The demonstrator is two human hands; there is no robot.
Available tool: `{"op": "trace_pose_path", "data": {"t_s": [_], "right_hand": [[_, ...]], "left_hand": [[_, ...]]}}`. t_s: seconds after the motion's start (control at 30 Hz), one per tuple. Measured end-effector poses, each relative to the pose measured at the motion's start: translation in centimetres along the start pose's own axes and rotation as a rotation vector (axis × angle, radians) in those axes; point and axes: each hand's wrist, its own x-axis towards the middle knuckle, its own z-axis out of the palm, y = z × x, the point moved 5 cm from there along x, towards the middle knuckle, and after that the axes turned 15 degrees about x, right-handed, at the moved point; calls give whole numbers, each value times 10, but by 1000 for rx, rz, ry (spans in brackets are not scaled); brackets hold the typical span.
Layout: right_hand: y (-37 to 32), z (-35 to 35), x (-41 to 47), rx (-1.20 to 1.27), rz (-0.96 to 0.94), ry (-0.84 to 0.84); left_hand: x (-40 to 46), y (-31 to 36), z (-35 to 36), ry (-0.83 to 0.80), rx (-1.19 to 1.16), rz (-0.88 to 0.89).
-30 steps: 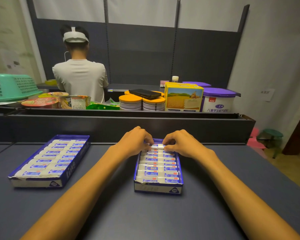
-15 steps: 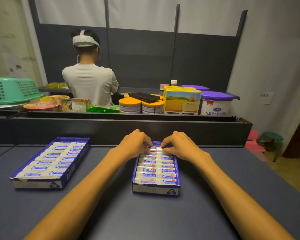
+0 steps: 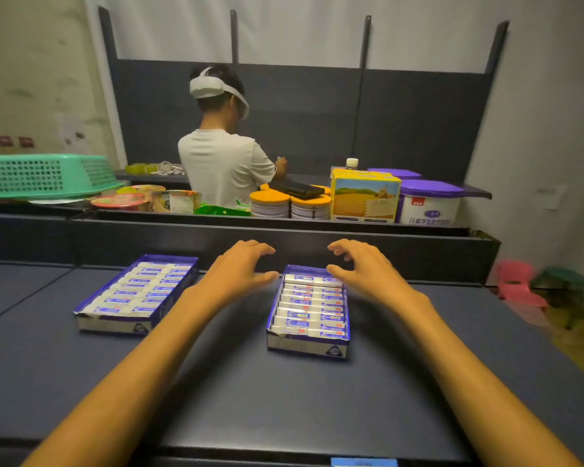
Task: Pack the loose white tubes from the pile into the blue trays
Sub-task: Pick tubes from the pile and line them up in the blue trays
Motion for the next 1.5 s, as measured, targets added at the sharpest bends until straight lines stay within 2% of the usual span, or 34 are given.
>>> {"op": "trace_pose_path", "data": {"t_s": [0.2, 0.47, 1.03, 1.27, 1.5], "right_hand": [[-51, 47, -10, -39, -72, -137], [-148, 119, -15, -103, -241, -199], [-486, 385, -46, -27, -547, -369], [-571, 477, -17, -34, -621, -423], [-630, 568, 54, -10, -646, -418]], "left_hand": [[-60, -48, -13, -60, 54, -115], [-145, -125, -57, -18, 197, -225], [-423, -418, -160, -71, 407, -500], [-471, -530, -165, -101, 447, -607], [-464, -653, -166, -138, 474, -628]]}}
